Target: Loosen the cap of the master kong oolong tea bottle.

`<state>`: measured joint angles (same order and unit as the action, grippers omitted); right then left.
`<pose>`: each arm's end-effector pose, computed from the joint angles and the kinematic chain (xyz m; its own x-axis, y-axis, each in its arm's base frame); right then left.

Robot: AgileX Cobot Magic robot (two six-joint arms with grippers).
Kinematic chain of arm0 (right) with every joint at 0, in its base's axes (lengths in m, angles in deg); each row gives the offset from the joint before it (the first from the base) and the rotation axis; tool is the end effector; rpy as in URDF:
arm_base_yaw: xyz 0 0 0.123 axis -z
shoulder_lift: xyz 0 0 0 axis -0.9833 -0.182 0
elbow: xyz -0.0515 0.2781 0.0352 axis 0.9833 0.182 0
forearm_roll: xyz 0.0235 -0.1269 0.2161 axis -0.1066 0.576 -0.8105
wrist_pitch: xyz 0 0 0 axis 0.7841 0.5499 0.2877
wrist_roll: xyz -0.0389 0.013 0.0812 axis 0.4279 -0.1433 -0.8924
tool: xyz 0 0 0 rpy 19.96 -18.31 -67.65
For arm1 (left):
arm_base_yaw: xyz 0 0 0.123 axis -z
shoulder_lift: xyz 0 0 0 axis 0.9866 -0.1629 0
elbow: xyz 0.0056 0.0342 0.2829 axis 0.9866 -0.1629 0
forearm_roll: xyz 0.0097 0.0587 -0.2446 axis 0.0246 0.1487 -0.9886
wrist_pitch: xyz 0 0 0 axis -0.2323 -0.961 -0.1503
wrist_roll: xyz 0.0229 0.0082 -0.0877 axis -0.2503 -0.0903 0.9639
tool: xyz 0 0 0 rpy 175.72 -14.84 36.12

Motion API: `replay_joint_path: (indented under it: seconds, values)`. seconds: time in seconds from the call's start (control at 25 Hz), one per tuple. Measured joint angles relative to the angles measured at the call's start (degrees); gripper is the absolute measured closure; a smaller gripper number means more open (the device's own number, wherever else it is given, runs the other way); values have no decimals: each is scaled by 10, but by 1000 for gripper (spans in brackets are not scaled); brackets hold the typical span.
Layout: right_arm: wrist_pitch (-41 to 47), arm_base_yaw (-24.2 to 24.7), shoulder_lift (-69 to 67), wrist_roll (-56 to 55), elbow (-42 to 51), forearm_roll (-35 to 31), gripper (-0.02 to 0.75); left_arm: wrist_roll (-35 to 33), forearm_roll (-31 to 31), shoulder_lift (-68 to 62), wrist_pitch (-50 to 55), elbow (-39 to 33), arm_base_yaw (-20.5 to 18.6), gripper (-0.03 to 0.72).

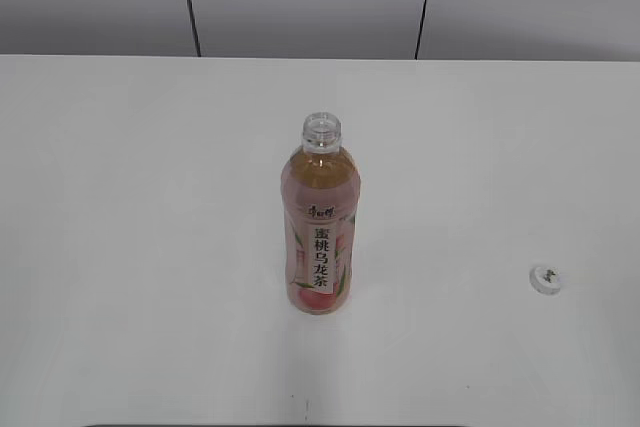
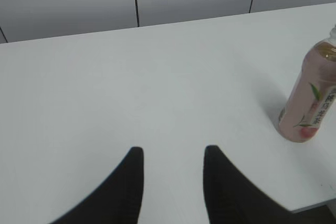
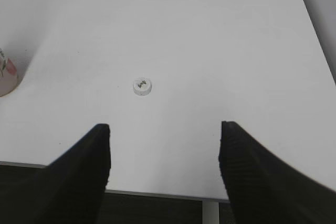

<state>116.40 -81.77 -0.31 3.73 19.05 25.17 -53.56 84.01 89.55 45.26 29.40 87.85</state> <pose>-0.0094 0.0056 0.2781 -0.4519 -0.1581 -0.8780 -0.1624 0.9823 -0.0933 -0.0128 -0.0009 0.2975 -0.3501 0.0881 -0.9326 0.1663 0.9856 0.0307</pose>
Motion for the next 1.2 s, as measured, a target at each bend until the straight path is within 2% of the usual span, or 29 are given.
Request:
replay_joint_path:
  seconds: [0.8, 1.2]
  values:
    - [0, 0, 0, 0, 0, 0, 246, 0, -2, 0, 0, 0, -1, 445]
    - [0, 0, 0, 0, 0, 0, 246, 0, -3, 0, 0, 0, -53, 445]
